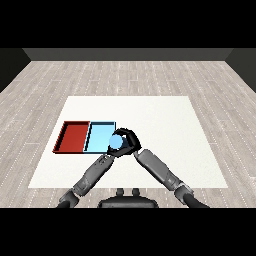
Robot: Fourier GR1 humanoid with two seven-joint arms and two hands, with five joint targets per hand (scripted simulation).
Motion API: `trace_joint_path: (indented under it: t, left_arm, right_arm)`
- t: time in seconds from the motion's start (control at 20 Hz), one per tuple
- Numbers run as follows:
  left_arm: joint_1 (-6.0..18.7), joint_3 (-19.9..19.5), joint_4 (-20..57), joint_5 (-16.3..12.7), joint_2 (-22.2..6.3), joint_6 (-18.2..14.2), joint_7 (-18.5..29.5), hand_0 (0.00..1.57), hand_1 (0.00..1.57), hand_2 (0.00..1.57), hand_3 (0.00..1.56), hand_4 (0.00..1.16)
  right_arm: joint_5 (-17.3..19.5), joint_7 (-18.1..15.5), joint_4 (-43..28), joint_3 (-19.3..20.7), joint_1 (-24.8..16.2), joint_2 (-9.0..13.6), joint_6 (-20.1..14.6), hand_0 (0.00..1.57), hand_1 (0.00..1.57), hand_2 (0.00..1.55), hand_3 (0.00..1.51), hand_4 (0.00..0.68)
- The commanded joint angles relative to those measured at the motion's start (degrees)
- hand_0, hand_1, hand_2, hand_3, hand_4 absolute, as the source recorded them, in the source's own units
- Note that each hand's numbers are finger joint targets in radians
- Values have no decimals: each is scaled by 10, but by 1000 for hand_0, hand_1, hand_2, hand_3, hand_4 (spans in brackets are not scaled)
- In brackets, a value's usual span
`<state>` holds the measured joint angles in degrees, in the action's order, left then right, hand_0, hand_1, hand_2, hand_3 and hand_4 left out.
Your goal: Pick the blue can and put it in the blue box
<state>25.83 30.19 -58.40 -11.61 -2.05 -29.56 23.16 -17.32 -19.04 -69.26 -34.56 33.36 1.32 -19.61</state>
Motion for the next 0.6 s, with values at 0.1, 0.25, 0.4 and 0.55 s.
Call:
trace_joint_path:
  t: [0.1, 0.25, 0.4, 0.55]
  left_arm:
    - [-1, 18, -20, -8, 19, -22, -9, 626, 626, 727, 512, 663]
    - [-12, -30, -13, -48, 20, 62, -8, 1177, 1177, 1185, 1027, 627]
    - [-17, -12, 13, -61, 20, 10, -22, 1431, 1431, 1347, 1046, 659]
    - [46, -34, 79, -78, 20, 48, 4, 1571, 1571, 1544, 1473, 765]
  right_arm:
    - [-20, -37, 24, 3, -15, -13, 27, 1435, 1435, 1452, 1392, 593]
    - [-21, -15, 38, 14, 17, -13, 25, 1437, 1437, 1454, 1393, 580]
    - [-59, -3, -17, -17, -18, -13, -12, 1323, 1323, 1419, 1381, 515]
    - [-68, -10, 2, 20, -24, -13, 28, 1091, 1091, 1121, 798, 0]
